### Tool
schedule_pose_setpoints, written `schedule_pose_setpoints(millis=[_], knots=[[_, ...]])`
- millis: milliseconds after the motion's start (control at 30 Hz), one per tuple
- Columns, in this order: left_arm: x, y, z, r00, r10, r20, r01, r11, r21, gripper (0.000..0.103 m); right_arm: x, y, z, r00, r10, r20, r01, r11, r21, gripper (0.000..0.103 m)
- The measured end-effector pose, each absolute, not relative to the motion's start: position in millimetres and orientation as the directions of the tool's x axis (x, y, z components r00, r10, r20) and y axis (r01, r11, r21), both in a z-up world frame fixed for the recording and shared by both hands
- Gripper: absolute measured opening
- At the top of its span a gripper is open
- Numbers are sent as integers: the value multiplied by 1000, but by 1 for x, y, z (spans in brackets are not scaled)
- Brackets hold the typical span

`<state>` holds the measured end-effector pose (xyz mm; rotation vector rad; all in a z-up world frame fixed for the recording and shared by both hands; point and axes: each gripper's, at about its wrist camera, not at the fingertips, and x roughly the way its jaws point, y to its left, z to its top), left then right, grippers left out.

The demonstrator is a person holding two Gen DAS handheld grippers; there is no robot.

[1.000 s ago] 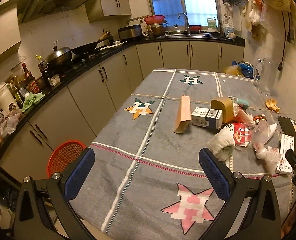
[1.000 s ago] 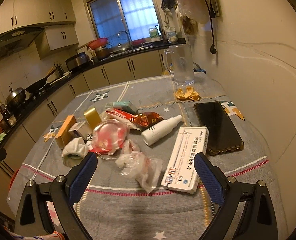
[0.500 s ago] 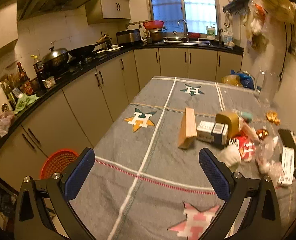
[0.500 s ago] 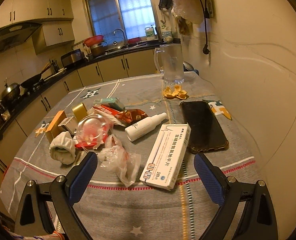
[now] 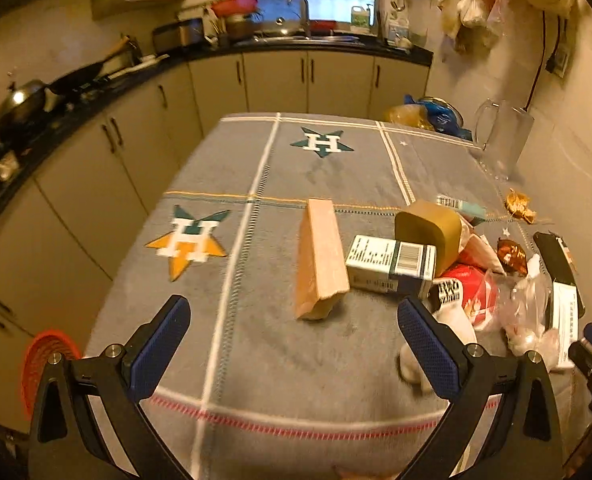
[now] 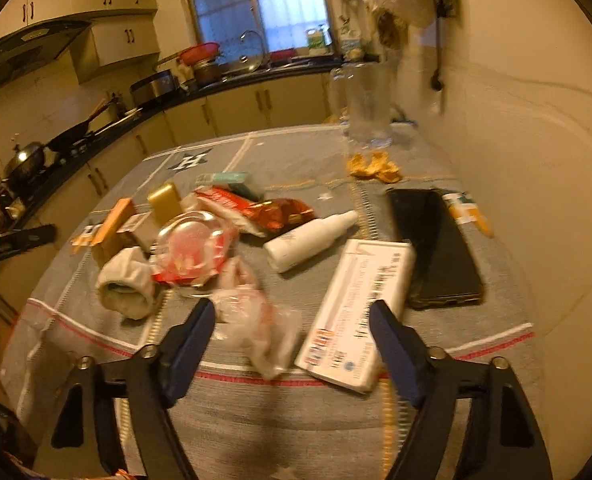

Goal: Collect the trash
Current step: 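Grasp the tan cardboard strip with the left tool while the right tool grasps the clear cup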

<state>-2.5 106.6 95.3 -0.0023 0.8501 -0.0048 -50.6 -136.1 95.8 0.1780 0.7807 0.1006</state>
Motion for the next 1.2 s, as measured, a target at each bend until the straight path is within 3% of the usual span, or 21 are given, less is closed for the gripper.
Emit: schedule_pose_setpoints(millis=[167, 400, 467, 633, 700, 733, 767, 800, 967, 1167, 1200], knots=[[25, 101, 86, 643, -79, -762, 64, 997, -49, 103, -27, -112, 98, 697, 213, -684, -106, 975, 195, 79], [59, 100, 64, 588, -65, -806, 68, 997, -32, 99, 3, -85, 90, 683, 222, -696, -141, 975, 173, 79], [65, 104, 59, 572, -78, -817, 58, 997, -54, 87, 9, -81, 87, 674, 220, -705, -143, 975, 167, 76], [75, 106, 43, 521, -128, -844, 68, 992, -109, 71, 20, -77, 80, 664, 213, -717, -137, 977, 163, 63], [73, 106, 43, 520, -174, -836, 82, 985, -154, 54, 21, -79, 78, 651, 229, -724, -137, 973, 186, 41], [72, 105, 45, 520, -185, -834, 80, 983, -168, 31, 22, -81, 76, 640, 246, -728, -138, 969, 205, 35], [71, 105, 47, 519, -182, -836, 70, 983, -170, 26, 22, -83, 75, 632, 261, -730, -141, 965, 223, 21], [68, 104, 49, 522, -181, -833, 64, 983, -173, 25, 22, -83, 75, 624, 278, -731, -143, 960, 242, 11], [48, 106, 61, 555, -191, -810, 65, 980, -186, 22, 13, -87, 78, 630, 321, -708, -153, 944, 292, 1], [26, 112, 73, 580, -214, -786, 76, 975, -209, 22, -6, -88, 93, 660, 349, -665, -192, 934, 300, 1], [24, 113, 75, 583, -216, -783, 79, 975, -210, 22, -7, -88, 95, 667, 343, -661, -189, 937, 295, 8]])
